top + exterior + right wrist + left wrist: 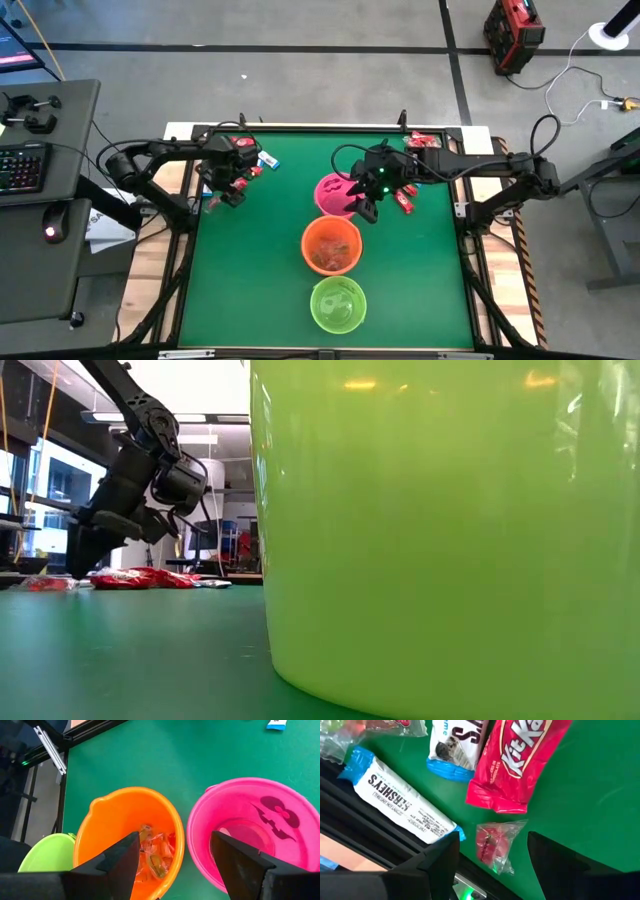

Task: Sort candy by brand, put in halloween buckets
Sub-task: Put the red gummy into the orange bucket

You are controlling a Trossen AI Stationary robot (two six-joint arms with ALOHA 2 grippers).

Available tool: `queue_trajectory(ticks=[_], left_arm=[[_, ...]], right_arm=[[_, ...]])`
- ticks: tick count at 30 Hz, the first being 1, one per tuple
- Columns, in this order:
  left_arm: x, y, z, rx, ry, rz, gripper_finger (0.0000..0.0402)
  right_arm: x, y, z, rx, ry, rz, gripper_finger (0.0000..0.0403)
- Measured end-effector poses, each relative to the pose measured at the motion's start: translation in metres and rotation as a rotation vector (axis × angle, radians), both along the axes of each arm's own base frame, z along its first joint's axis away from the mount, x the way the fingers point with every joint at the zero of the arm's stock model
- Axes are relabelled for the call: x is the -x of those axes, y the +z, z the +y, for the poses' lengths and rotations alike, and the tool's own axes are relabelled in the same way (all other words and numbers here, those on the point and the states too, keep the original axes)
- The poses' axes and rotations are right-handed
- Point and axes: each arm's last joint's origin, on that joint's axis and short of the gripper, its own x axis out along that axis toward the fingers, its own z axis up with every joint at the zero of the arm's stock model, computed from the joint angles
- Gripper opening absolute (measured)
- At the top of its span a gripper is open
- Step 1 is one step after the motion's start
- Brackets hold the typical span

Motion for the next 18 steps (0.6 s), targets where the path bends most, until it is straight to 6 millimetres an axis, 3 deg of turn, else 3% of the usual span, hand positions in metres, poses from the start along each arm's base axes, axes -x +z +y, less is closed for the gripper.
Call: queue_trajectory(ticks=[14,18], left_arm=[[0.003,-0.02,-0.004,0.074,-0.005,0.036,0.0224],[0.001,-0.021,-0.005,0.093,-0.003,0.028,0.0192]], right_arm=[[0.0,0.0,0.001,0.013,-0.044,0.006,0.0238],[0.0,0.0,0.001,0.013,-0.044,0.006,0.0238]])
